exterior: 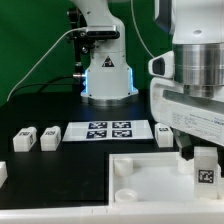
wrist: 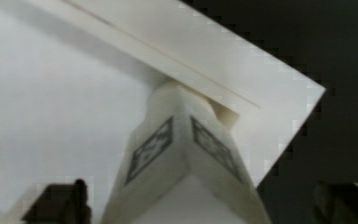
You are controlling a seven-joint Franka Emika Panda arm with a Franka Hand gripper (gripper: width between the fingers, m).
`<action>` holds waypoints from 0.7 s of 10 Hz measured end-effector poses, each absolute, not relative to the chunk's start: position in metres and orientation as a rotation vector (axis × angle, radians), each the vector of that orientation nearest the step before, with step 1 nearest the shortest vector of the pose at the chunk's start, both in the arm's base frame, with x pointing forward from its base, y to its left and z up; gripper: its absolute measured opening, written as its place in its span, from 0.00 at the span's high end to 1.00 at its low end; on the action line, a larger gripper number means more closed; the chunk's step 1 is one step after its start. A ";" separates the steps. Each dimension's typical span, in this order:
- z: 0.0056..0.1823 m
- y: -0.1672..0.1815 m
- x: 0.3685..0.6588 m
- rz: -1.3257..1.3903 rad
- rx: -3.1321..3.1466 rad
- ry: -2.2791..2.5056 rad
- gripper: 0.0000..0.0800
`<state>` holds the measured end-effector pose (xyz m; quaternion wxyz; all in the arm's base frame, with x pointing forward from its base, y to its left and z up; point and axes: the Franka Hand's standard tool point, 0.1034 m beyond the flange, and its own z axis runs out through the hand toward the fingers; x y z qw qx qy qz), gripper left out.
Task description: Assemble one leg
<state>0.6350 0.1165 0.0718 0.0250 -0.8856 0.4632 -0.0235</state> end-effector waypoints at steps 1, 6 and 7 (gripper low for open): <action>0.072 0.115 0.635 -0.081 -2.832 1.260 0.20; 0.073 0.107 0.638 -0.133 -3.169 0.172 0.19; 0.073 0.107 0.638 -0.134 -3.156 0.288 0.19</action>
Offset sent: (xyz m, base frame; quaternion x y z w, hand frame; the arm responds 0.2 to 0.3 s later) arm 0.0027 0.0062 0.0016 -0.0043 -0.0108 -0.5132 0.8582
